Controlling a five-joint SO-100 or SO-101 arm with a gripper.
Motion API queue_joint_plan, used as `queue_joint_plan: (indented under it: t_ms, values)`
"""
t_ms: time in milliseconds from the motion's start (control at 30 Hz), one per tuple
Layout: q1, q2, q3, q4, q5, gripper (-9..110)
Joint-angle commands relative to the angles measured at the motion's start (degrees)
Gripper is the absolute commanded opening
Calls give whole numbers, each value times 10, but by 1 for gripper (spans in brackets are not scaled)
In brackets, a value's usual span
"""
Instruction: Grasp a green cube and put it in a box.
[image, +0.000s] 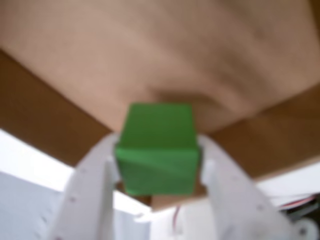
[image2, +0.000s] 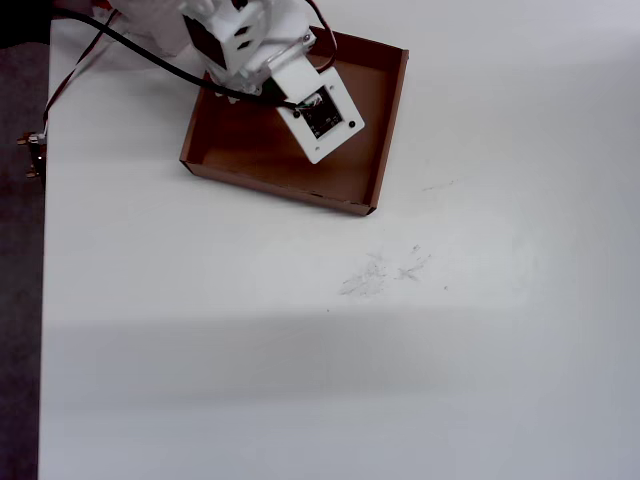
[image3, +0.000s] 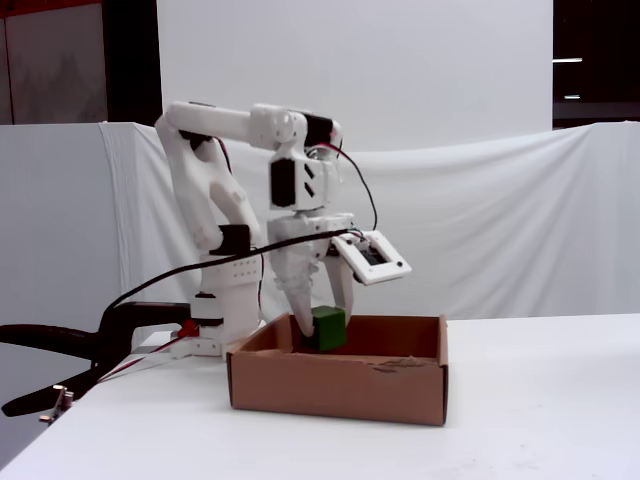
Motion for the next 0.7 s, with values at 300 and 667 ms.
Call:
queue_joint_plan:
  t_ms: [300,667]
  values:
    - [-12,24,25,-15,6,14]
    - [-12,21,56,-47,6,14]
